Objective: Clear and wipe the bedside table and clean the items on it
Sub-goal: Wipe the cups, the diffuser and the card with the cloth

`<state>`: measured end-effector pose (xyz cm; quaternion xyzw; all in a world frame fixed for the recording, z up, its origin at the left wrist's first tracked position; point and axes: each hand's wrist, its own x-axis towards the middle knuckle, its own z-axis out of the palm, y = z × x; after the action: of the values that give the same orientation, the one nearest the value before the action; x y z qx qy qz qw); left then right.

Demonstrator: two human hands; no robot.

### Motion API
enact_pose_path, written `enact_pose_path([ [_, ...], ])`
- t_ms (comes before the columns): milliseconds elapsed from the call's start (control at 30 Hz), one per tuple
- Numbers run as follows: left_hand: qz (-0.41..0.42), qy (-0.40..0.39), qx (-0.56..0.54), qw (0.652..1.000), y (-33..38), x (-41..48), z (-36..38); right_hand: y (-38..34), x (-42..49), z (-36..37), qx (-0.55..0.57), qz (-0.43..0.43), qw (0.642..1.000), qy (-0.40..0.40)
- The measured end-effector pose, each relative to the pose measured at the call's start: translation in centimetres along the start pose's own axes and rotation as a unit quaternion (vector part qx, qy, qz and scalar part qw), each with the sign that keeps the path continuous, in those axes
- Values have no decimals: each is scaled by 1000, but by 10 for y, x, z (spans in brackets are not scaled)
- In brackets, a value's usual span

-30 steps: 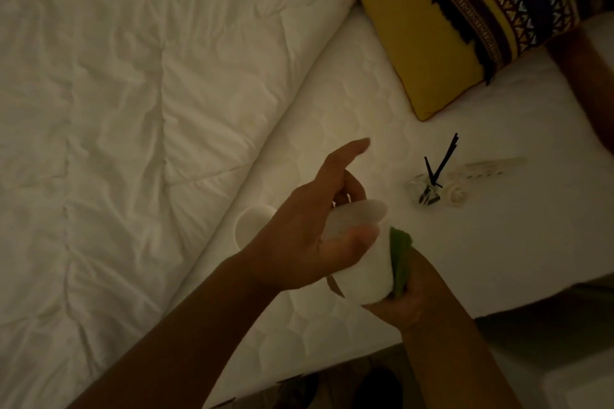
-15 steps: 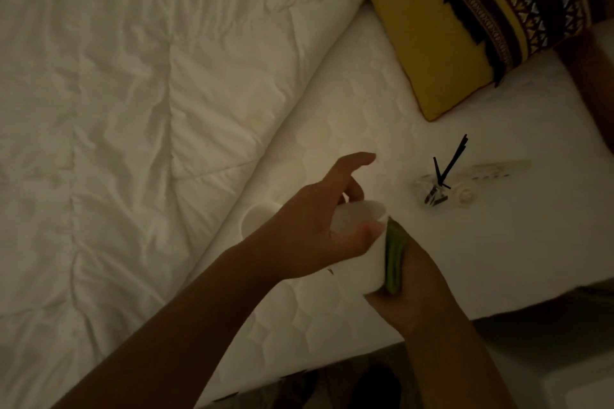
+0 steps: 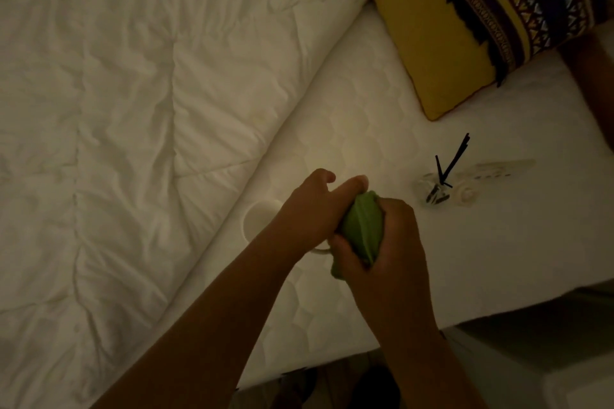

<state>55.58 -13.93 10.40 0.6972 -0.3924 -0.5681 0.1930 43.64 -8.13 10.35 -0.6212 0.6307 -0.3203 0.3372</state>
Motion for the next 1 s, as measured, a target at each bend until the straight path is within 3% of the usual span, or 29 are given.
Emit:
enact_pose_path([
  [200, -31, 3, 4, 1000, 0, 1, 10, 5, -5, -1, -19, -28, 999, 4],
  [333, 21, 4, 6, 1000, 2, -8, 10, 5, 2, -14, 124, 114, 986, 3],
  [433, 95, -26, -2, 995, 4, -16, 4, 9, 5, -23, 341, 266, 901, -18],
  [567, 165, -98, -51, 980, 11, -26, -5, 11, 5, -34, 568, 390, 712, -132],
  [633, 191, -124, -64, 972, 16, -29, -8, 11, 5, -35, 662, 389, 618, -168],
  [867, 262, -148, -92, 949, 26, -42, -11, 14, -4, -22, 749, 379, 504, -203],
  [933, 258, -170, -82, 948, 29, -41, -12, 14, -4, -25, 742, 391, 507, -199],
  [1000, 239, -185, -68, 951, 27, -39, -14, 16, -1, -28, 716, 408, 540, -170],
])
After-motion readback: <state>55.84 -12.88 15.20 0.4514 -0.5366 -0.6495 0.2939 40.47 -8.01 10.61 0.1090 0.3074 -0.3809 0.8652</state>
